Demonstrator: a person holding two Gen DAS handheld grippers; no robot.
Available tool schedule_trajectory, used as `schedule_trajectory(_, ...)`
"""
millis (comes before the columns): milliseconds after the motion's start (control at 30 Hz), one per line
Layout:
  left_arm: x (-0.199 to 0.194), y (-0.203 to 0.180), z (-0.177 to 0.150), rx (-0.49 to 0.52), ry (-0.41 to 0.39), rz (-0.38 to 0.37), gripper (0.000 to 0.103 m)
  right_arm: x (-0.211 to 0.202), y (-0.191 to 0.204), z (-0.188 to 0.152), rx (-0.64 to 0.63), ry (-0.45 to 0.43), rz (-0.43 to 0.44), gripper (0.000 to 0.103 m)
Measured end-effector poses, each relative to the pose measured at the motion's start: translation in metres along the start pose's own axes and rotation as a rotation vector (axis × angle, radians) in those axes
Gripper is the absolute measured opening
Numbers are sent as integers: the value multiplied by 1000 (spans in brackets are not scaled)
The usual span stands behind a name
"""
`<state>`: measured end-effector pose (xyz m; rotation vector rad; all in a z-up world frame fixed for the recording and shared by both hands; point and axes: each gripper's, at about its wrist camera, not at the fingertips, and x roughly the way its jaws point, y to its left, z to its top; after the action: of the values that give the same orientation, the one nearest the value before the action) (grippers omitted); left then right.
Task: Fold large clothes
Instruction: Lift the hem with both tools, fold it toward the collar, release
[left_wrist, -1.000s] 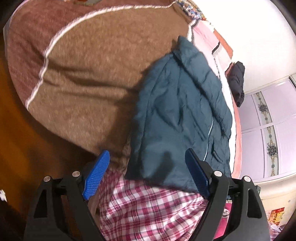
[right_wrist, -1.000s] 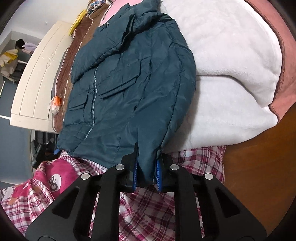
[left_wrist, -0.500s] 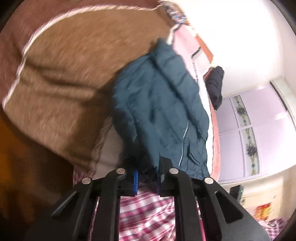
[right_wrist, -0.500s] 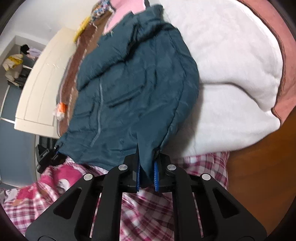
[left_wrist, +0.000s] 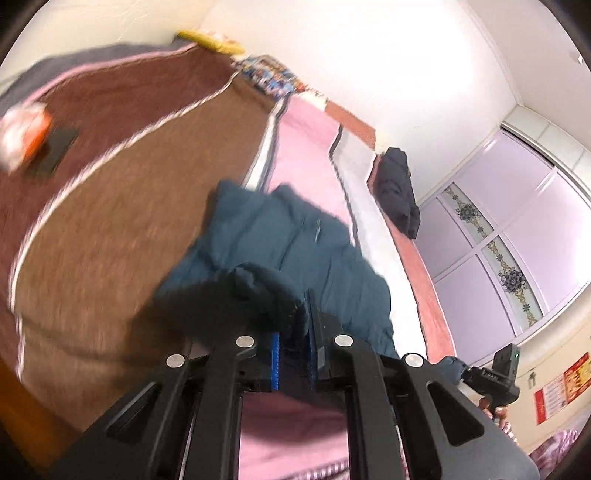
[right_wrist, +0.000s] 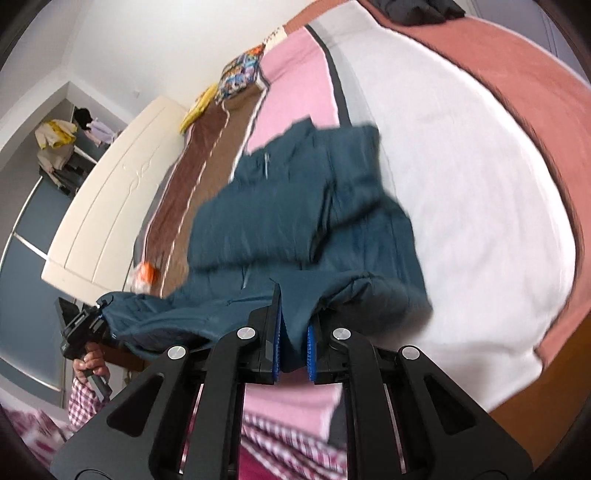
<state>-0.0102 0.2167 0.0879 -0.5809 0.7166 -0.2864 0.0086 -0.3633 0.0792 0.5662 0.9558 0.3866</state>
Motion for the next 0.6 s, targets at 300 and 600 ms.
schedule_trajectory(300,66,-28,98,65,-33,25,11,33,2,119,6,-68,-16,11)
schedule_trajectory(600,155,-30,193,26,-53,87,11,104,-3,235,58,-151,-37,11)
